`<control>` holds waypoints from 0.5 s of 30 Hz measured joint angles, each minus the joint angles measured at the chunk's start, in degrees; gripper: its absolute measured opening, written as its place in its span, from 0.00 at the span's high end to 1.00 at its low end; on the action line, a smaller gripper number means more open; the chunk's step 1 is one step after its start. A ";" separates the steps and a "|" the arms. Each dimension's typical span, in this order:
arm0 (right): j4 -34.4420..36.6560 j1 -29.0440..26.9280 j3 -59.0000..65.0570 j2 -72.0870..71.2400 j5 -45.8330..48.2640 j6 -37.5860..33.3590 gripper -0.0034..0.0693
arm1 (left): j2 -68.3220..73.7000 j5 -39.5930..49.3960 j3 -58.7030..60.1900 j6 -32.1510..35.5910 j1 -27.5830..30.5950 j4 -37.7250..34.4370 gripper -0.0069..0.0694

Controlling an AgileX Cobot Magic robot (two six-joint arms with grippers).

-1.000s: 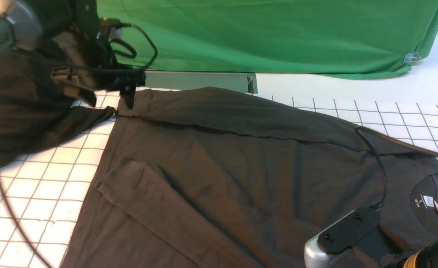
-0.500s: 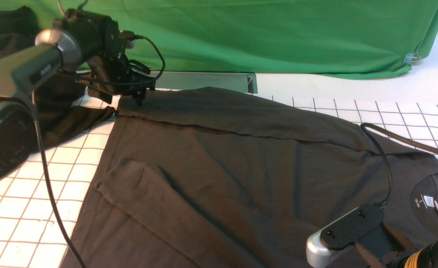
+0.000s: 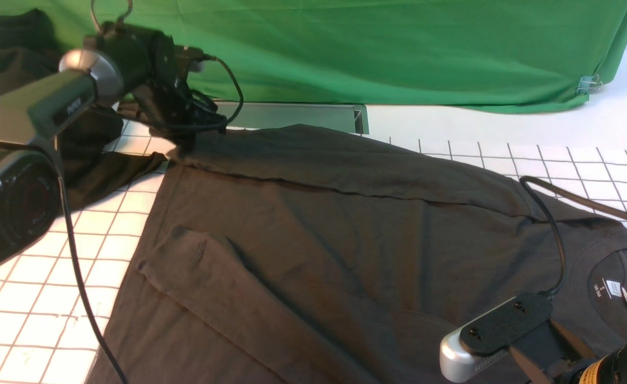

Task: Fold a long-sleeved shirt over a white checkered tablecloth.
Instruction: 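Grab the top left corner of the dark shirt with the left gripper, then fold the left side of the dark shirt inward over its body with the left gripper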

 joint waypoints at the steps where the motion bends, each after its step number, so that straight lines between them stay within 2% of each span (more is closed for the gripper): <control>1: 0.00 0.00 0.00 0.00 0.00 0.00 0.29 | -0.47 1.26 -1.00 0.15 0.00 -0.23 0.88; 9: -2.27 0.00 0.00 0.00 -0.05 0.06 0.29 | -3.22 10.28 -6.33 0.88 0.00 -3.99 0.89; 13: -9.47 0.00 0.00 0.00 0.21 1.76 0.29 | -4.17 17.06 -7.77 1.51 0.00 -7.56 0.89; 15: -19.14 -0.25 0.00 0.00 1.30 6.52 0.30 | -6.04 19.31 -7.96 2.60 0.00 -9.71 0.89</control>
